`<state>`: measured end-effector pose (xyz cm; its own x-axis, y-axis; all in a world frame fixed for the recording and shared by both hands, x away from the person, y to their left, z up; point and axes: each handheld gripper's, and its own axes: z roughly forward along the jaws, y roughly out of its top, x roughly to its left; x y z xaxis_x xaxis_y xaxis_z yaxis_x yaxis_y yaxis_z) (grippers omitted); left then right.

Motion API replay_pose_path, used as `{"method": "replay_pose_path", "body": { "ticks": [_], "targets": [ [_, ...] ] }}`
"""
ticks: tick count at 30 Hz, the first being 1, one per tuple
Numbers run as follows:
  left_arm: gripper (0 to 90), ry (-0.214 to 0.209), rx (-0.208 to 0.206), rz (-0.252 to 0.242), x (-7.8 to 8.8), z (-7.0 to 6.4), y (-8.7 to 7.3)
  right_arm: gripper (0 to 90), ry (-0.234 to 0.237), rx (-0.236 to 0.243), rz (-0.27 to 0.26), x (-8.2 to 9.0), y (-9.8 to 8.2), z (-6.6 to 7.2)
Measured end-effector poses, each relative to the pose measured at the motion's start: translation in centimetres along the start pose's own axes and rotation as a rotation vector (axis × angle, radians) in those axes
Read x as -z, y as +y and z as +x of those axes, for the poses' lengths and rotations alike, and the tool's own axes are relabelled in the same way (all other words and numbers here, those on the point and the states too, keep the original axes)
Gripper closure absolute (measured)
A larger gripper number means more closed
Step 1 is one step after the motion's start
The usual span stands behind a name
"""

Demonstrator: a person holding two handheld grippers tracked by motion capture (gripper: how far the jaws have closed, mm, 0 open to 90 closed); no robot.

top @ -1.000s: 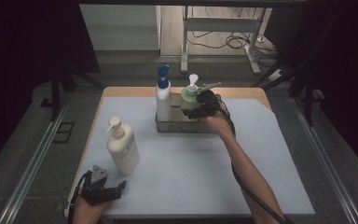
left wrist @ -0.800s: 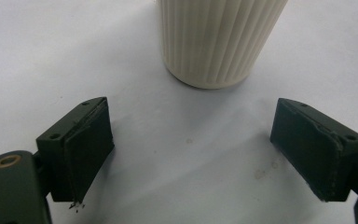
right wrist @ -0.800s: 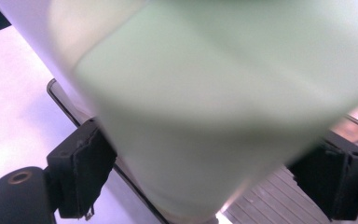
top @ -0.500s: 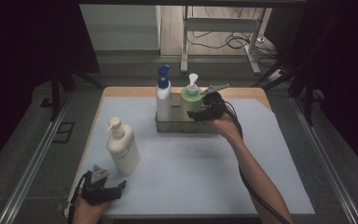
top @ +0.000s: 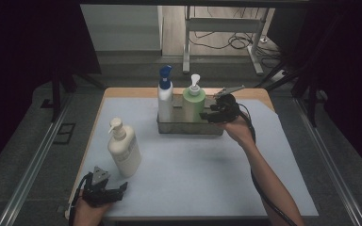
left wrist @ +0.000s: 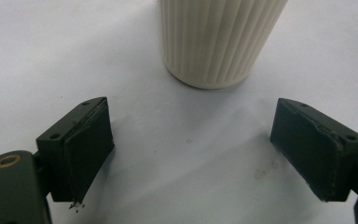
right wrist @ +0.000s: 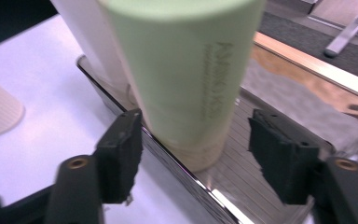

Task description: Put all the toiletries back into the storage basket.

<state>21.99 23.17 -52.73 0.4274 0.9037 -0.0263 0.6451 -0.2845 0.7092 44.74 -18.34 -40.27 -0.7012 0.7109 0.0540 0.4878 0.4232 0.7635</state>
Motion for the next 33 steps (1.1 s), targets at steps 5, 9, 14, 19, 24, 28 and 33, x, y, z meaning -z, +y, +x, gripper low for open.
{"method": "replay_pose_path", "body": {
  "ticks": [5, 9, 14, 19, 24, 28, 33],
  "targets": [
    [12.4, 0.000, 0.000, 0.000, 0.0, 0.0, 0.0, 51.1, -0.015, -0.020, -0.010, 0.3, -0.2, -0.6],
    [12.4, -0.001, 0.000, 0.000, 0.0, 0.0, 0.0, 62.9, -0.043, -0.013, -0.002, 0.2, -0.2, -0.9],
    [12.4, -0.001, 0.000, 0.000, 0.0, 0.0, 0.0, 81.9, -0.106, 0.003, 0.009, -0.7, -0.3, -1.1],
    [12.4, -0.001, 0.000, 0.000, 0.0, 0.0, 0.0, 89.6, -0.120, -0.018, 0.008, -1.4, -0.3, -1.5],
    [12.4, 0.000, -0.001, 0.001, 0.0, 0.0, 0.0, 89.7, -0.121, -0.048, 0.014, -2.5, -0.2, -1.9],
    [12.4, 0.000, 0.000, 0.001, 0.0, 0.0, 0.0, 89.7, -0.124, -0.056, 0.030, -3.3, -0.1, -2.1],
    [12.4, -0.001, 0.000, 0.001, 0.0, 0.0, 0.0, 89.7, -0.109, -0.087, 0.028, -4.3, -0.2, -2.6]
  ]
}}
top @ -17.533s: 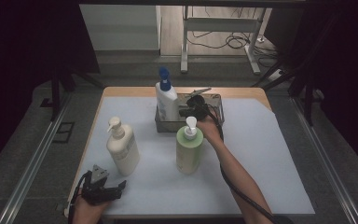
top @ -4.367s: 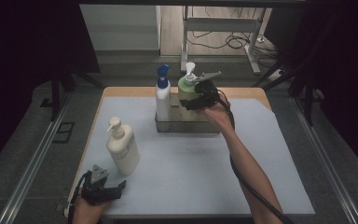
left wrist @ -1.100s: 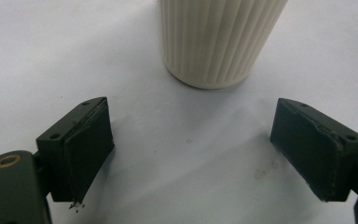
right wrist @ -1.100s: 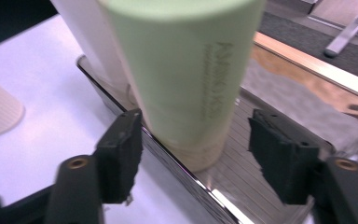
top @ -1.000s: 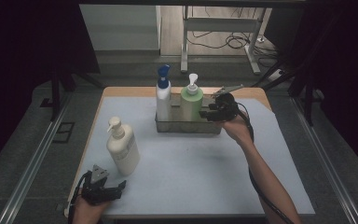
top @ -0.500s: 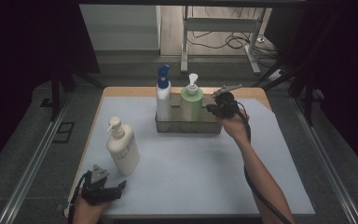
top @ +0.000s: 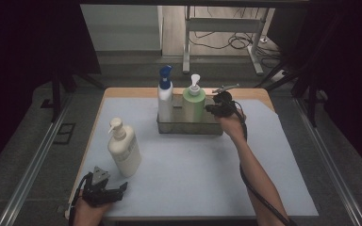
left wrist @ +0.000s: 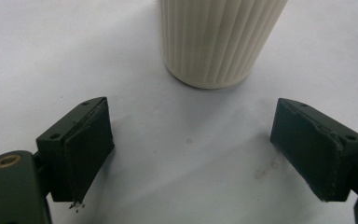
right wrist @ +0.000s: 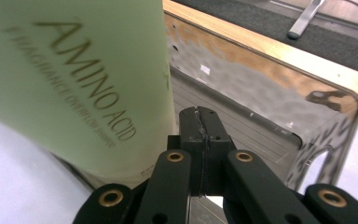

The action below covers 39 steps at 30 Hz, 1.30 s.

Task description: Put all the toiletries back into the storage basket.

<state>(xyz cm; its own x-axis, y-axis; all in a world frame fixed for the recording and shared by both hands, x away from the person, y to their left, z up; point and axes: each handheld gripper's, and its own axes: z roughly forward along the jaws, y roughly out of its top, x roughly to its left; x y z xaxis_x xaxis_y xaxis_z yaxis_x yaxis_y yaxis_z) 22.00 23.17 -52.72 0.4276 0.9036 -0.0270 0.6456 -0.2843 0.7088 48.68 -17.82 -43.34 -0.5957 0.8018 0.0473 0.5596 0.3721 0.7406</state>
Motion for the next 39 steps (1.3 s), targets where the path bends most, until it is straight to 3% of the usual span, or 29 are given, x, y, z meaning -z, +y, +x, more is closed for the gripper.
{"method": "replay_pose_path", "body": {
  "ticks": [8, 16, 39],
  "targets": [
    [12.4, 0.000, -0.001, 0.000, 0.0, 0.0, 0.0, 89.6, 0.034, 0.002, -0.014, -1.1, 0.1, -0.1],
    [12.4, 0.000, -0.001, 0.001, 0.0, 0.0, 0.0, 89.8, 0.053, 0.002, 0.008, -1.8, -0.1, -0.3],
    [12.4, -0.001, 0.000, 0.001, 0.0, 0.0, 0.0, 89.8, 0.069, 0.021, 0.026, -3.0, -0.1, 1.6]
  ]
}}
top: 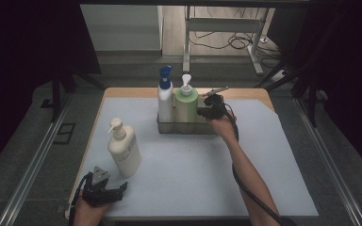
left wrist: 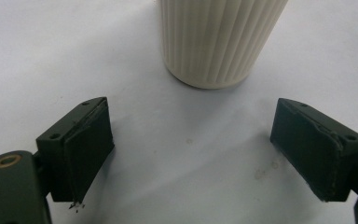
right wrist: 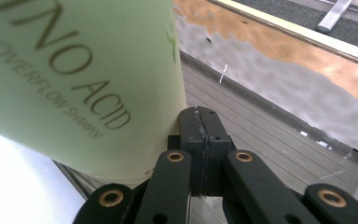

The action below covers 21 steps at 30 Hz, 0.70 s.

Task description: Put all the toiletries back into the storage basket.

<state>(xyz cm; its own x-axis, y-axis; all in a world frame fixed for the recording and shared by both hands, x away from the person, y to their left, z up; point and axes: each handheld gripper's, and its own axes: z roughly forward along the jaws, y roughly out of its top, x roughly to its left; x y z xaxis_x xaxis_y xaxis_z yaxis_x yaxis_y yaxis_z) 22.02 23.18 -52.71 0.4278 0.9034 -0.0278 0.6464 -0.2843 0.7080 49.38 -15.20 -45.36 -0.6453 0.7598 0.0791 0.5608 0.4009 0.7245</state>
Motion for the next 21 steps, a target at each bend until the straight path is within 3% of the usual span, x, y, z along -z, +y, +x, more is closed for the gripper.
{"method": "replay_pose_path", "body": {
  "ticks": [7, 21],
  "targets": [
    [12.4, 0.000, -0.001, 0.001, 0.0, 0.0, 0.0, 89.9, 0.006, 0.009, 0.007, -0.4, 0.2, 0.7],
    [12.4, 0.000, -0.001, 0.001, 0.0, 0.0, 0.0, 90.0, -0.050, -0.012, 0.011, -0.3, 0.3, 1.6]
  ]
}}
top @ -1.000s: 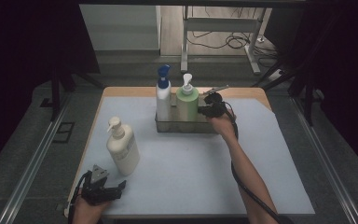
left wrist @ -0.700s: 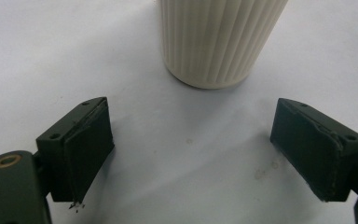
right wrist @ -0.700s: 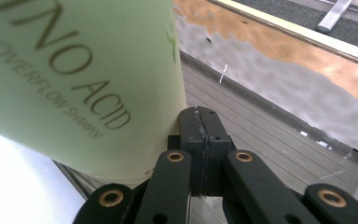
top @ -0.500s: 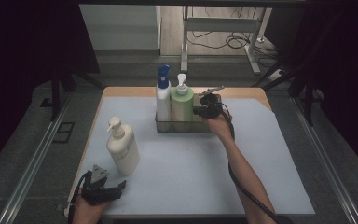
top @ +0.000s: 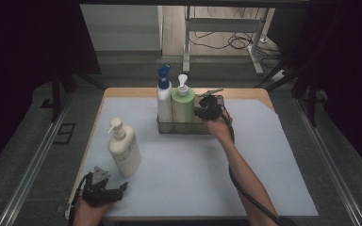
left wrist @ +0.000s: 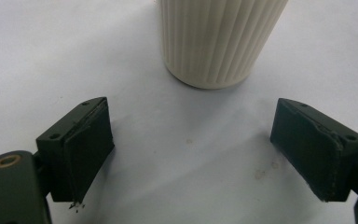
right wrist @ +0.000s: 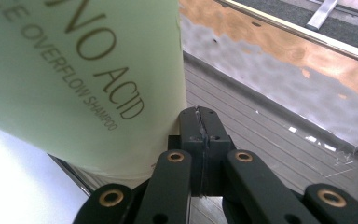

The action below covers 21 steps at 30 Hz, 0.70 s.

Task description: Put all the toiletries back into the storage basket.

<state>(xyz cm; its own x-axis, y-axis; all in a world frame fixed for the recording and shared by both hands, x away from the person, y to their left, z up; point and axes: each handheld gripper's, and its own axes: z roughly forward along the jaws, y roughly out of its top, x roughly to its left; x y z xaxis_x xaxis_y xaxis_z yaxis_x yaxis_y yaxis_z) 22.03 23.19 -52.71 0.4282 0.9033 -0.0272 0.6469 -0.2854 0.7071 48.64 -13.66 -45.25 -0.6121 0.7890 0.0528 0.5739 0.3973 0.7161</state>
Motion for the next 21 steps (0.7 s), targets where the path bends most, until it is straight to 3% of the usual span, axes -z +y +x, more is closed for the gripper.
{"method": "replay_pose_path", "body": {
  "ticks": [12, 21],
  "targets": [
    [12.4, 0.001, 0.000, 0.000, 0.0, 0.0, 0.0, 85.3, 0.001, -0.008, -0.012, 0.6, -0.2, -0.3],
    [12.4, 0.001, 0.000, 0.002, 0.0, 0.0, 0.0, 74.8, 0.015, 0.009, -0.018, 1.6, -0.5, -0.4]
  ]
}}
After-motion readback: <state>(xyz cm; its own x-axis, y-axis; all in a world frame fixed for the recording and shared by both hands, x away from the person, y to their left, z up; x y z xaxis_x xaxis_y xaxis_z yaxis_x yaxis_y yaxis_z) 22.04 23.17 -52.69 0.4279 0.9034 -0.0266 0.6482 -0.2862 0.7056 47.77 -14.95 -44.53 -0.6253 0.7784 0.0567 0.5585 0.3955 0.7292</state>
